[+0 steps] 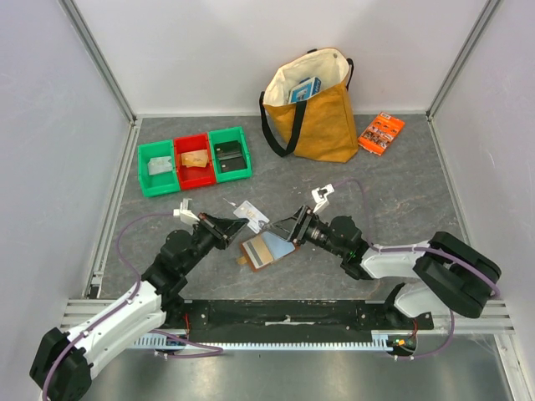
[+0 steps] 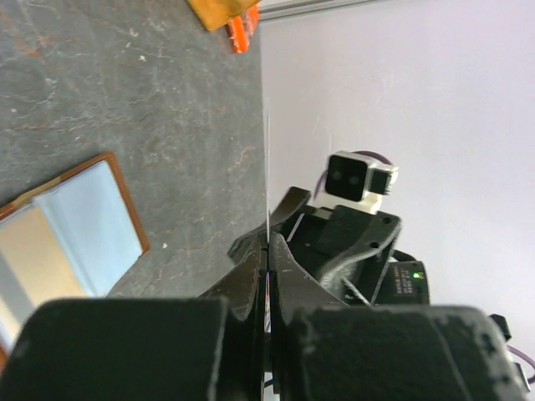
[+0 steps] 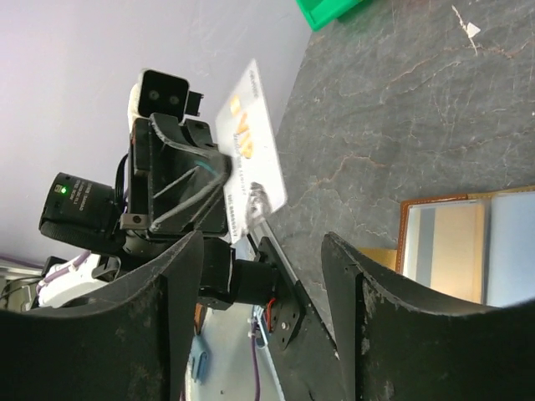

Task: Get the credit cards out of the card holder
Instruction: Place the credit card in the storage box.

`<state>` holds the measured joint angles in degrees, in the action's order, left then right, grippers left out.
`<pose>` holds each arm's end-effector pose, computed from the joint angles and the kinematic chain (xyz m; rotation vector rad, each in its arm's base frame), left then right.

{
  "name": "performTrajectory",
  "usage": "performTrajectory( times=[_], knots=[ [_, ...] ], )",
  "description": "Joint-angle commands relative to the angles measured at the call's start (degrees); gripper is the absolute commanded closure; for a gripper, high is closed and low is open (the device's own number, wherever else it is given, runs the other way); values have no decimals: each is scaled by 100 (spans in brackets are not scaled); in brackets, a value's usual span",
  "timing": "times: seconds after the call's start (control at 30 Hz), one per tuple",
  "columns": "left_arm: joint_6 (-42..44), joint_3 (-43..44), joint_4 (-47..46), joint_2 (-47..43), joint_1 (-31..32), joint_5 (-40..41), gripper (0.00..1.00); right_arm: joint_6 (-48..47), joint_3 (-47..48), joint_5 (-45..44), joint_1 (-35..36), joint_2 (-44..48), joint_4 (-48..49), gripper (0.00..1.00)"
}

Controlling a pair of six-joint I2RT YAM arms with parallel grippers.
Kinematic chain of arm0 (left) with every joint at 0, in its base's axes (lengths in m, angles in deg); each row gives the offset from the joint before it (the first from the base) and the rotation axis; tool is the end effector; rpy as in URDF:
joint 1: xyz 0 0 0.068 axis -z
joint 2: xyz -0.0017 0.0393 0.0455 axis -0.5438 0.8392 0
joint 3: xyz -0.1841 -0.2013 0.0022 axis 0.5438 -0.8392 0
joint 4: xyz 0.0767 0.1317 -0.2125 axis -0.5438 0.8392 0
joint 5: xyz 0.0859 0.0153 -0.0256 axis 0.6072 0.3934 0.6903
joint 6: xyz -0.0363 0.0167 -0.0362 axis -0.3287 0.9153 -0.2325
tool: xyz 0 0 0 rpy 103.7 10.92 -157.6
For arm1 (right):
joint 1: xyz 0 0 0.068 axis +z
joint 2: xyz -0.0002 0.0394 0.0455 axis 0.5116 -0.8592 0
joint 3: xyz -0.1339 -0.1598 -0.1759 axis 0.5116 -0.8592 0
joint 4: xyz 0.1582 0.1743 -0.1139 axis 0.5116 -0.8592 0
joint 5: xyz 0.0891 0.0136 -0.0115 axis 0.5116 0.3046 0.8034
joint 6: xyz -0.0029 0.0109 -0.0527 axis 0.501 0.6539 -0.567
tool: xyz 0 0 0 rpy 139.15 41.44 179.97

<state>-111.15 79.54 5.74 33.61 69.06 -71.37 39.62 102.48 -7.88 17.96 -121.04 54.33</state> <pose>0.1273 -0.0929 0.1996 -0.6686 1.7912 -1.4351 0.1648 0.1971 0.1917 0.0790 1.8515 1.6005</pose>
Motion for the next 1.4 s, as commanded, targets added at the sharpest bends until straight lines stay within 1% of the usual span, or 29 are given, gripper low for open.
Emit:
performTrajectory(
  times=[0.0, 0.1, 0.2, 0.3, 0.4, 0.43, 0.47, 0.5, 0.53, 0.67, 0.7, 0.77, 0.8, 0.9, 0.97, 1.03, 1.1, 1.17, 1.2, 1.27, 1.37],
  knots=[
    [-211, 247, -791, 80, 18, -111, 98, 366, 155, -288, 93, -310, 901, 35],
    [-202, 283, -844, 107, 18, -155, 98, 437, 225, -200, 102, -513, 1252, 41],
    [-211, 274, -905, 142, 9, -208, 98, 489, 330, -51, 102, -706, 1683, 45],
    [-246, 230, -1011, 160, 27, -287, 98, 577, 400, 19, 102, -908, 2052, 54],
    [-246, 204, -1046, 142, 18, -348, 98, 691, 444, 98, 102, -1119, 2387, 65],
    [-238, 204, -1046, 133, 18, -366, 98, 709, 462, 125, 102, -1163, 2440, 70],
    [-220, 195, -1046, 133, 18, -392, 98, 727, 480, 151, 102, -1198, 2466, 79],
    [-150, 203, -1064, 142, 18, -471, 98, 727, 480, 169, 102, -1234, 2501, 91],
    [-71, 212, -1064, 151, 9, -541, 98, 709, 462, 160, 93, -1225, 2554, 100],
    [437, 352, -749, 247, 9, -971, 89, 630, 383, 309, -12, -1050, 2432, 100],
    [605, 396, -652, 256, 9, -1077, 85, 561, 374, 397, -47, -971, 2301, 100],
    [1026, 493, -406, 248, 9, -1296, 74, 403, 278, 511, -144, -734, 2063, 100],
    [1193, 572, -213, 248, 1, -1367, 64, 315, 217, 564, -223, -611, 1923, 100],
    [1852, 870, 367, 213, -8, -1613, 41, 156, 50, 810, -486, -189, 1518, 100],
    [2318, 1151, 937, 239, -17, -1728, 30, 42, -12, 1038, -645, 66, 1272, 100],
    [2880, 1537, 1500, 326, -35, -1833, 23, -177, 66, 1415, -785, 356, 870, 100],
    [3433, 1994, 2123, 449, -52, -1991, 19, -519, 207, 1854, -900, 602, 281, 100],
    [3908, 2407, 2616, 581, -52, -2167, 18, -1011, 338, 2198, -944, 891, -491, 100],
    [4111, 2566, 2828, 616, -70, -2229, 18, -1283, 426, 2269, -953, 1093, -1130, 100],
    [4410, 2874, 3171, 678, -87, -2238, 18, -1846, 541, 2322, -962, 1462, -2003, 100],
    [4728, 3217, 3567, 810, -105, -2264, 18, -2436, 664, 2445, -988, 1911, -2805, 100]
  ],
)
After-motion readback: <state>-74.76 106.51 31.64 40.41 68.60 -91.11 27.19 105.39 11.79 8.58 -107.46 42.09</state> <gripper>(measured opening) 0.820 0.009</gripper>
